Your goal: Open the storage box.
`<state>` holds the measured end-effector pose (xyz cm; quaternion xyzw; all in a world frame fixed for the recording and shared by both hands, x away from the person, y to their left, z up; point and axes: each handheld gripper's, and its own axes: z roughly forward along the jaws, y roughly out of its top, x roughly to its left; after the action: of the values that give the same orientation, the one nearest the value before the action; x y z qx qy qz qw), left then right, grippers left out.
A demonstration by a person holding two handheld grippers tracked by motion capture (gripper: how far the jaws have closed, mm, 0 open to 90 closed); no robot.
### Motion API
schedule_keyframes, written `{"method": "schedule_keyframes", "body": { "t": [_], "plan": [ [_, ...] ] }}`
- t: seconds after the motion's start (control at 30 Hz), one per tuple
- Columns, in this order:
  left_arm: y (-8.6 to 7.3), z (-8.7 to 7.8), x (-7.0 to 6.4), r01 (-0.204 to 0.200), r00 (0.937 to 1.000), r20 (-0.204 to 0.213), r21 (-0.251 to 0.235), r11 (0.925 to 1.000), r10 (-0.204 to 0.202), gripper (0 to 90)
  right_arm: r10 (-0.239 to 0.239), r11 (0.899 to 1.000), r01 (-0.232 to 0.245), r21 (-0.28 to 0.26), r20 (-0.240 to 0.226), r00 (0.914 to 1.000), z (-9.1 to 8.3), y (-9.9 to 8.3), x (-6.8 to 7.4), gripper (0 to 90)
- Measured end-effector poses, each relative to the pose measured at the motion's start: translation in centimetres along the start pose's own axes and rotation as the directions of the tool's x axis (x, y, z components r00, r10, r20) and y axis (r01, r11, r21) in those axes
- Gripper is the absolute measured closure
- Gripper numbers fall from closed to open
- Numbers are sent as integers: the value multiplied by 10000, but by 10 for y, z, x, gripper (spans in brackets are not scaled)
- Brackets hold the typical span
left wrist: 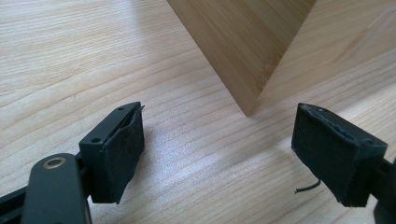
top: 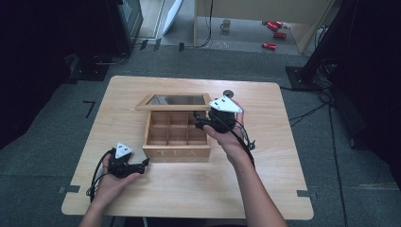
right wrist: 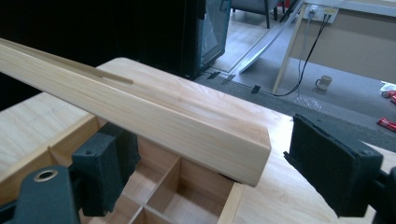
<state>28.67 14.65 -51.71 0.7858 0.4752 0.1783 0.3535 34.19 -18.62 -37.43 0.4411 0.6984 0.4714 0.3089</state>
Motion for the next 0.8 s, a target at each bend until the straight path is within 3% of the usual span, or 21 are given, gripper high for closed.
{"method": "schedule_keyframes", "body": {
  "t": [0.17, 0.27, 0.8],
  "plan": [
    [0, 0, 0, 6, 10000, 21, 0, 10000, -6, 178, 114, 9999, -116, -116, -173, 9998, 4, 8, -5, 188],
    [0, 0, 0, 5, 10000, 26, -2, 10000, -5, 178, 259, 9992, -273, -301, -471, 9986, 6, 10, -8, 265],
    [0, 0, 0, 5, 10000, 56, -2, 10000, -5, 179, 235, 9976, -274, -629, -612, 9978, 18, 21, -19, 298]
  ]
}}
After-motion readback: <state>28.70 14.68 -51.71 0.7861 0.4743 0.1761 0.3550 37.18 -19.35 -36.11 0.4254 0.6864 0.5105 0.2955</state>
